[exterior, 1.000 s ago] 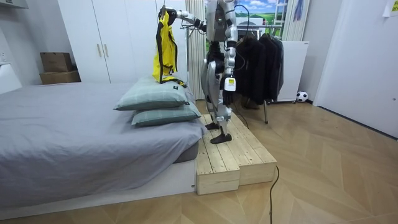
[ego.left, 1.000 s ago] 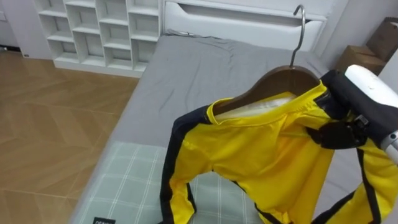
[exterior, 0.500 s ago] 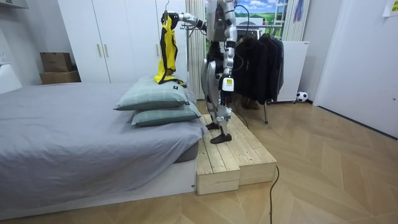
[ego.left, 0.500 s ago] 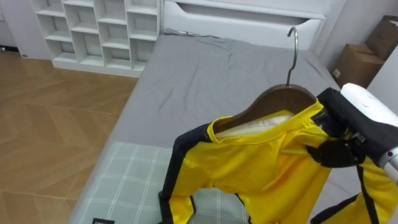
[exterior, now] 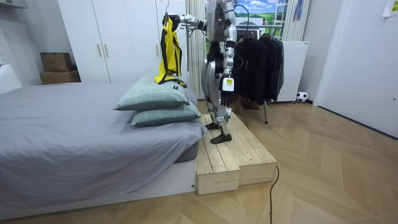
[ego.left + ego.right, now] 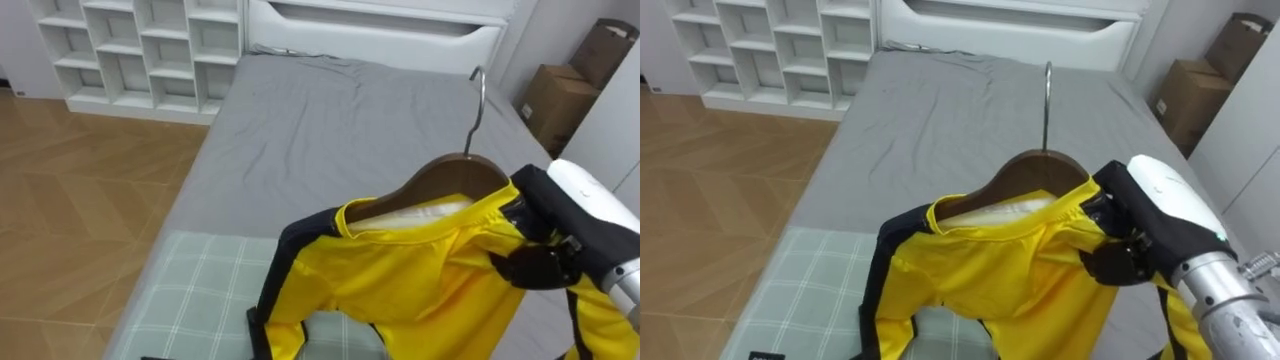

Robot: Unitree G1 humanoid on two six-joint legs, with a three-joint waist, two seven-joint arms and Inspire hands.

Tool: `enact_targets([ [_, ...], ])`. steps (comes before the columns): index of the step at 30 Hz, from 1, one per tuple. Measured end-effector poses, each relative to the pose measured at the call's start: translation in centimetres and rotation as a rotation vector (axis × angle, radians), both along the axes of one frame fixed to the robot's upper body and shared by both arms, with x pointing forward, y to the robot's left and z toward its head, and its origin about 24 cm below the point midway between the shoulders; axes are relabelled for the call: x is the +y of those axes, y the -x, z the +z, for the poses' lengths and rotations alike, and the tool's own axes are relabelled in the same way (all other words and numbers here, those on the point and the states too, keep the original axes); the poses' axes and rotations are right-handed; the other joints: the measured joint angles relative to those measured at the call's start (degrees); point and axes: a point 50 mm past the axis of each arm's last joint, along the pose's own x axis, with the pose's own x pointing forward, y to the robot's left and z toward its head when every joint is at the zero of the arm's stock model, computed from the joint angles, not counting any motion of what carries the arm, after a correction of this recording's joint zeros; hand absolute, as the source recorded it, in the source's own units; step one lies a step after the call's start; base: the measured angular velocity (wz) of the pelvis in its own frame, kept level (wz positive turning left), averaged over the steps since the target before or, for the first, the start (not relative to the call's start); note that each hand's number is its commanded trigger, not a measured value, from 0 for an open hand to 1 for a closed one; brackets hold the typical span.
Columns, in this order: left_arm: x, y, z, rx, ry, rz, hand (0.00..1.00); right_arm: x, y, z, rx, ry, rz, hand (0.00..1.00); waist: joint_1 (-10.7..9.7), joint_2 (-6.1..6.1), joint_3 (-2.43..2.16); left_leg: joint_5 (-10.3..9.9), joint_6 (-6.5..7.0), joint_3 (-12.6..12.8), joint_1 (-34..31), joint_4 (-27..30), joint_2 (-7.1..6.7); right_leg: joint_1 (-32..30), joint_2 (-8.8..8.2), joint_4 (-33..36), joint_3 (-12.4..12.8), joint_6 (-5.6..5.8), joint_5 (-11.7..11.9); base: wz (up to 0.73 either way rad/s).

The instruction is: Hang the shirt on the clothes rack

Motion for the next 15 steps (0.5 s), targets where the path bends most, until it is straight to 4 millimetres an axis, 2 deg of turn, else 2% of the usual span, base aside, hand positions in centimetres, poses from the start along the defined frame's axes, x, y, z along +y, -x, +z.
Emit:
enact_targets([
  [3,0.1,-0.1,0.0,0.015,-0.001,-0.015,0.0,-0.6,0.0,-0.7,0.012,-0.011,-0.037,1.0,-0.1,0.42,0.11,-1.2,-0.04,3.4,0.2,1.0,0.81,-1.2,0.78,0.6,2.0,-0.02,0.5,-0.53],
  [4,0.2,-0.1,0.1,0.015,-0.004,-0.016,0.0,-0.7,0.0,-1.0,0.017,-0.016,-0.045,1.0,-0.1,0.36,0.13,-1.3,-0.06,4.2,0.3,1.4,0.96,-1.4,0.85,0.8,1.9,-0.1,0.6,-0.73],
  [7,0.3,-0.3,0.1,0.014,-0.007,-0.016,0.0,-0.8,0.1,-1.8,0.033,-0.04,-0.07,1.0,-0.7,0.32,0.13,-1.6,-0.05,11.1,0.8,1.9,1.92,-4.1,1.24,1.7,1.5,-0.49,1.6,-0.91],
  [8,0.3,-0.6,0.0,0.01,-0.007,-0.016,0.0,-0.8,0.1,-1.8,0.032,-0.049,-0.07,1.0,-0.7,0.27,0.08,-2.0,-0.19,14.3,1.0,1.9,2.58,-5.6,0.92,2.1,-0.8,-0.94,2.5,-1.36],
  [9,0.5,-0.9,0.1,0.006,-0.009,-0.017,0.0,-0.8,0.1,-1.8,0.031,-0.052,-0.071,1.0,-0.2,0.43,0.25,-2.2,-0.24,18.0,1.2,1.9,2.92,-7.0,0.76,2.1,-5.5,-1.96,3.7,-1.51],
  [10,0.5,-1.1,0.1,0.003,-0.01,-0.017,0.0,-0.8,0.1,-1.8,0.03,-0.053,-0.071,1.0,0.1,0.43,0.25,-2.2,-0.24,20.1,1.2,2.1,3.05,-7.8,0.65,2.0,-7.8,-2.55,4.4,-1.67],
  [12,0.9,-1.8,0.2,-0.004,-0.021,-0.021,0.0,-0.9,0.1,-1.9,0.025,-0.045,-0.082,1.0,0.9,0.92,0.72,-2.3,-0.3,28.7,1.4,3.6,4.12,-8.5,0.16,0.6,-18.9,-4.88,6.7,-1.61],
  [13,1.0,-2.1,0.2,-0.007,-0.024,-0.023,0.0,-1.0,0.1,-1.9,0.021,-0.038,-0.088,1.0,1.1,1.35,1.03,-3.0,-0.53,30.7,1.7,3.9,4.54,-8.8,-0.46,2.2,-21.5,-4.35,5.7,-1.23],
  [14,1.1,-2.6,0.2,-0.017,-0.028,-0.028,0.0,-1.3,0.2,-1.8,0.014,-0.032,-0.106,1.0,0.4,2.16,0.83,-5.0,-1.35,34.2,3.0,3.7,5.04,-9.8,-3.1,8.5,-25.4,-2.76,2.2,-1.1],
  [15,1.6,-3.2,0.5,-0.027,-0.045,-0.039,0.0,-1.5,0.2,-2.1,0.017,-0.041,-0.125,1.0,0.8,1.75,0.95,-5.8,-2.14,37.7,4.3,4.1,4.78,-10.3,-6.97,13.7,-26.9,-2.22,-0.6,-1.15],
])
